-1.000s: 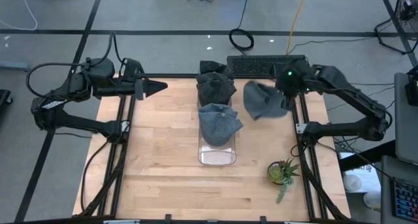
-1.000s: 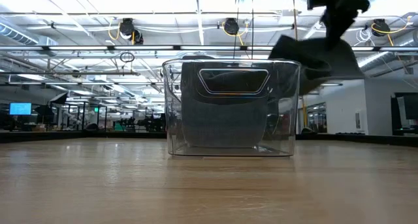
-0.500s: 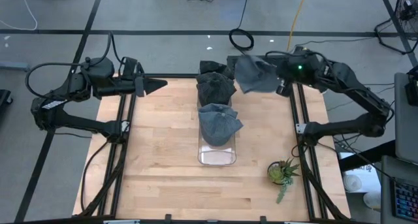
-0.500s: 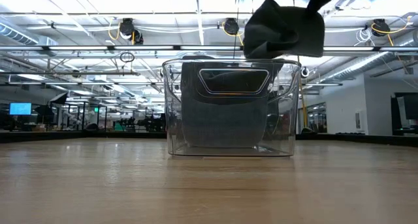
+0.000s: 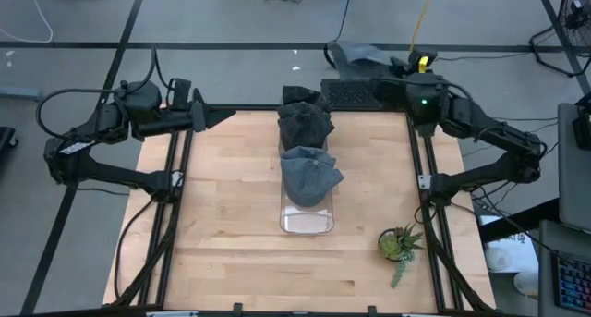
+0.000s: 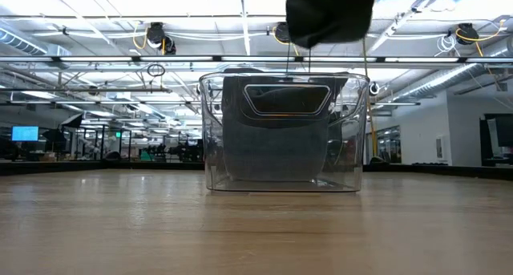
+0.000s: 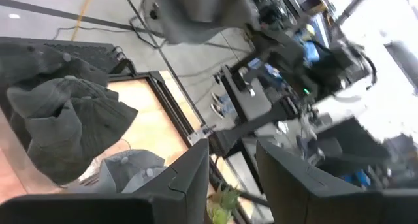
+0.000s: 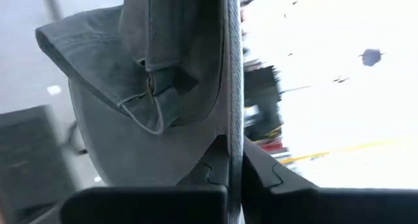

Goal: Pick & Place hat
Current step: Put the blue cap into the bottom transparent bin

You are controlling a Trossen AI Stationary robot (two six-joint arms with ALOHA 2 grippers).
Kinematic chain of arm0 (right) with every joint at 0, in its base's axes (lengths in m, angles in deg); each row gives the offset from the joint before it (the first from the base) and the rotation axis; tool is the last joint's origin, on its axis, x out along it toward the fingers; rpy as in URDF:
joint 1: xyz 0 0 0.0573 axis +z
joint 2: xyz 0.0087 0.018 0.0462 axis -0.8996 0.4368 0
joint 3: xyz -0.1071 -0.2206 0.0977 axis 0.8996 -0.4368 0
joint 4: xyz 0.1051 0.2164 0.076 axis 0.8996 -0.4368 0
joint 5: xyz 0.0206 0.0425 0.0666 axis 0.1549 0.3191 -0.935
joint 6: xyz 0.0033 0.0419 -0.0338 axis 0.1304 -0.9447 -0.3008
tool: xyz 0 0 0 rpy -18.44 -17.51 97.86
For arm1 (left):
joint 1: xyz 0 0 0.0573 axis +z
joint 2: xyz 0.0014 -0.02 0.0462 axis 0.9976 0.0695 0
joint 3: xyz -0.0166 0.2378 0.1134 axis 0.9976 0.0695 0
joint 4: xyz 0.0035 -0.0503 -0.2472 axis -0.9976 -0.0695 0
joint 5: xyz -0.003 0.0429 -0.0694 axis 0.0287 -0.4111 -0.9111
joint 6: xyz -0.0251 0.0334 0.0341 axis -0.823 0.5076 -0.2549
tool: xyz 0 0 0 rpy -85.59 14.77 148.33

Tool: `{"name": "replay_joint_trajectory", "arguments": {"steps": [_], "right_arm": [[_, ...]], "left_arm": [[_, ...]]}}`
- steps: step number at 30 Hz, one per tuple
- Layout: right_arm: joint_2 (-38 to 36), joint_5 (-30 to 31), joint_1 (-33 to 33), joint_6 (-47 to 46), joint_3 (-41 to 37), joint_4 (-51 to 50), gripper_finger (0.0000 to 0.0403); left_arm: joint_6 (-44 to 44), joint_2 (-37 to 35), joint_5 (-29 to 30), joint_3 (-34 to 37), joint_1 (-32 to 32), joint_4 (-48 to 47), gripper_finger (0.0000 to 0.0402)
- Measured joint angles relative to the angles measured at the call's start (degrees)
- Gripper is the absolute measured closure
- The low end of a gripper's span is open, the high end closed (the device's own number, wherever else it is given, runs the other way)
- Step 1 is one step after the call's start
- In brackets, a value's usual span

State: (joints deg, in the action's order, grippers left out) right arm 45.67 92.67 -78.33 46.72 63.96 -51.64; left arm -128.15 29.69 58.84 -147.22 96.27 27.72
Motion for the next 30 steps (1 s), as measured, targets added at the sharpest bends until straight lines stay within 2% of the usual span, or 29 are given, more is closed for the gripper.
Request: {"name": "replay_joint_trajectory", "arguments": {"steps": [8,13,16,24,30], "right_arm": [[1.84,5.19,6.52,30.55,0.0,28.81,0.0403],[2.84,3.31,9.3,33.97,-0.04,30.77,0.0403],[4.08,3.44,10.45,35.13,-0.07,30.56,0.0403],[7.99,-0.79,12.72,43.16,-0.07,37.36,0.0403],[9.22,-2.76,13.24,47.05,-0.07,44.66,0.0403]], "left_arm": [[-10.31,0.0,5.28,0.0,0.22,0.55,0.0266],[-9.64,-0.02,4.67,0.0,0.22,6.76,0.0263],[-8.86,0.0,3.01,0.0,0.22,11.25,0.0245],[-13.82,1.85,-1.85,0.0,0.56,14.17,0.0142],[-17.49,5.73,-6.51,0.0,0.65,23.13,0.009]]}}
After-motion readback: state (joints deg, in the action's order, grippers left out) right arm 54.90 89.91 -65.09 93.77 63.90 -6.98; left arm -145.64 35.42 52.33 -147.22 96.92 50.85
